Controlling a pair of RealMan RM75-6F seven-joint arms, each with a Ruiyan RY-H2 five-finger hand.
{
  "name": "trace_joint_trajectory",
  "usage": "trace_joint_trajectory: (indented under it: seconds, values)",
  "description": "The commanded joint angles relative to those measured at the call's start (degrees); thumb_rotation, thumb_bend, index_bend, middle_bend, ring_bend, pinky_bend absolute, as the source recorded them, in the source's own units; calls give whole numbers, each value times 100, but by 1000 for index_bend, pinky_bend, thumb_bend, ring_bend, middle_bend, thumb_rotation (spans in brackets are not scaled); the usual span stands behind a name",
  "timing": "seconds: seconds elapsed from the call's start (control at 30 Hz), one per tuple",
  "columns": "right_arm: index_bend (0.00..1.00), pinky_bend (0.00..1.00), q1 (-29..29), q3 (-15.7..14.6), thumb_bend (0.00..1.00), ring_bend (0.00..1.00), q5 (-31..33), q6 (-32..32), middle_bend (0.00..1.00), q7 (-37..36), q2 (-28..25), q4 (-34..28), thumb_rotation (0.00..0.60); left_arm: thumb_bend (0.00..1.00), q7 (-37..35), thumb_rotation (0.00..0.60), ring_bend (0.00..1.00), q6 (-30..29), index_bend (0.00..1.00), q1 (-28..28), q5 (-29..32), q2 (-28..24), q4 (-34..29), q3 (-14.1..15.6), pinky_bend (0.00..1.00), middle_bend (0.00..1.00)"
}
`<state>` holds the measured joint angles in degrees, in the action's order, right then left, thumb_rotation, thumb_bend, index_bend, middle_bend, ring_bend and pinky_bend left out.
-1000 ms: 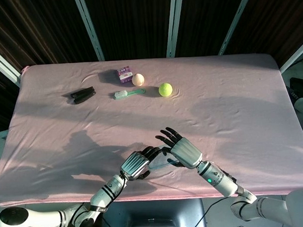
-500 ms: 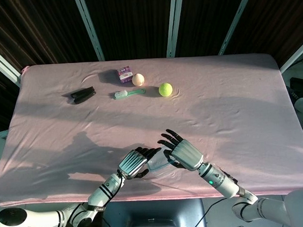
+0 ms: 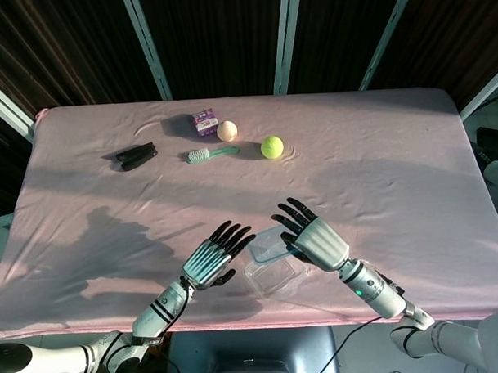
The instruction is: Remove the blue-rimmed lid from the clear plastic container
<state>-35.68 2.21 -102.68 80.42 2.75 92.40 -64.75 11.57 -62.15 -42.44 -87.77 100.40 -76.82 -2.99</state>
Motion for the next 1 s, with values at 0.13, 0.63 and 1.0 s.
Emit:
trace_joint_trajectory:
  seconds: [0.13,0.63,1.0]
  values:
    - [820,223,134,178,598,166,356,-39,348,334,-92,496,600,321,91,600,0,-436,0,260,-179,-407,-193,108,0,0]
    - [242,116,165,-88,410,60,968,-1302,203,259,224,1081,600,323,-658,600,0,-743,0,981,184,-1118,41,294,0,0]
    - [0,0,321,-470,137,0,1025,-1719,25,471,-710,-561,600,324,-1034,600,0,-848,0,1243,181,-1497,-53,332,0,0]
